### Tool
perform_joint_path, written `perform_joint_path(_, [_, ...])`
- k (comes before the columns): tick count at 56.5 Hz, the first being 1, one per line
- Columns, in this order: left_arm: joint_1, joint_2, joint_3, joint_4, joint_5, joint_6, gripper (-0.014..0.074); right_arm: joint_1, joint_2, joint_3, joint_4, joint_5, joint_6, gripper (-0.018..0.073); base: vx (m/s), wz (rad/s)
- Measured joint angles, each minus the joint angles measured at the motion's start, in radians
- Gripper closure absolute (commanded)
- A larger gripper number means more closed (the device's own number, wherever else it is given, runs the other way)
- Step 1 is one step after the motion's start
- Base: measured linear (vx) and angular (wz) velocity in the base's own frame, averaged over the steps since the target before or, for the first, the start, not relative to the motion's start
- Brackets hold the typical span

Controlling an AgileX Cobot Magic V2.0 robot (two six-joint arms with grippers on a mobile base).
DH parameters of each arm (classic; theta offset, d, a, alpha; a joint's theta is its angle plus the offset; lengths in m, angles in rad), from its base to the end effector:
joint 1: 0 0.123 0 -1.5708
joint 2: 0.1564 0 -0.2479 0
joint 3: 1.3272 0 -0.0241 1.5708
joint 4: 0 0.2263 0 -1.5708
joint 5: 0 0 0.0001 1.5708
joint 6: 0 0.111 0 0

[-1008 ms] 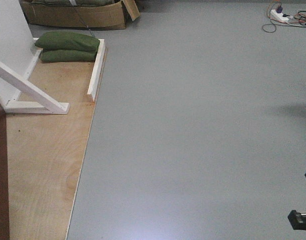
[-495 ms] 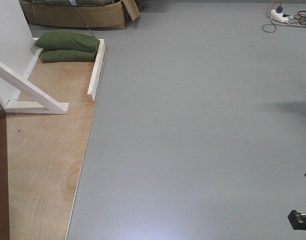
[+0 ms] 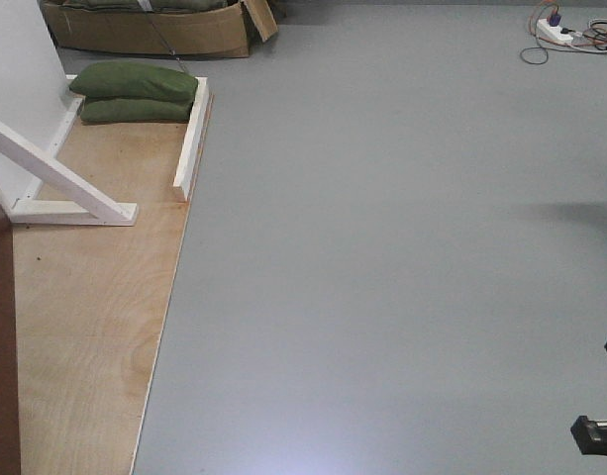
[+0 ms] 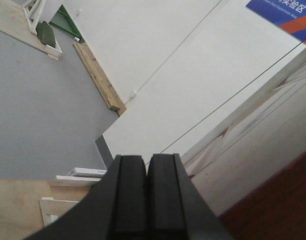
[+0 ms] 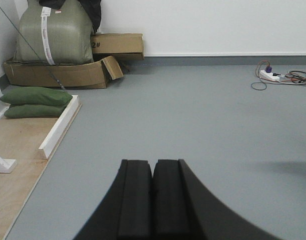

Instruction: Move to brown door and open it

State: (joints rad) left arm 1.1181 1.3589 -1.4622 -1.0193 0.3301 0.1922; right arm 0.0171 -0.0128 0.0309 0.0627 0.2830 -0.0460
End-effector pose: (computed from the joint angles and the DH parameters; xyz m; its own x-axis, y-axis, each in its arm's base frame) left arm 0.1635 0.2658 0.4383 0.5384 -0.4726 -0.6977 -0.5129 0.4732 -0.7162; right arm 0.0871 0.0034 0.1745 -0.2122 0.0106 -0.9772 -0.0312 0.9994 0.0176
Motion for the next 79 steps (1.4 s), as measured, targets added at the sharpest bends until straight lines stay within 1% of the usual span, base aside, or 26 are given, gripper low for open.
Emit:
perform_joint_path(12, [0.008,-0.009,-0.007,-0.044,0.097,0.000,0.0603,0.000,0.000,0.000,0.000,0.000,0.000,0.0559,0.00,0.00])
perform_joint_path(20, [0.009,-0.029,-0.007,-0.050,0.167,0.000,0.0603,0.000,0.000,0.000,0.000,0.000,0.000,0.0559,0.00,0.00])
perform_joint_path(24, [0.003,-0.044,-0.007,-0.054,0.179,0.000,0.0603,0.000,0.000,0.000,0.000,0.000,0.000,0.0559,0.00,0.00])
perform_joint_path(28, [-0.003,-0.059,-0.007,-0.061,0.148,0.001,0.0603,0.000,0.000,0.000,0.000,0.000,0.000,0.0559,0.00,0.00])
perform_joint_path(39, [-0.006,-0.083,-0.008,-0.076,-0.040,0.003,0.0603,0.000,0.000,0.000,0.000,0.000,0.000,0.0559,0.00,0.00])
perform_joint_path(45, [-0.006,-0.068,-0.011,-0.080,-0.083,0.003,0.0603,0.000,0.000,0.000,0.000,0.000,0.000,0.0559,0.00,0.00])
perform_joint_path(50, [-0.006,-0.022,-0.050,-0.081,-0.089,0.002,0.0603,0.000,0.000,0.000,0.000,0.000,0.000,0.0559,0.00,0.00])
perform_joint_path(56, [-0.006,0.067,-0.145,-0.079,-0.029,0.000,0.0603,0.000,0.000,0.000,0.000,0.000,0.000,0.0559,0.00,0.00])
perform_joint_path(69, [-0.006,0.234,-0.384,-0.062,0.202,0.000,0.0603,0.000,0.000,0.000,0.000,0.000,0.000,0.0559,0.00,0.00])
perform_joint_path(75, [-0.015,0.274,-0.442,-0.055,0.301,0.000,0.0603,0.000,0.000,0.000,0.000,0.000,0.000,0.0559,0.00,0.00])
perform_joint_path(79, [-0.039,0.289,-0.454,-0.050,0.329,0.000,0.0603,0.000,0.000,0.000,0.000,0.000,0.000,0.0559,0.00,0.00])
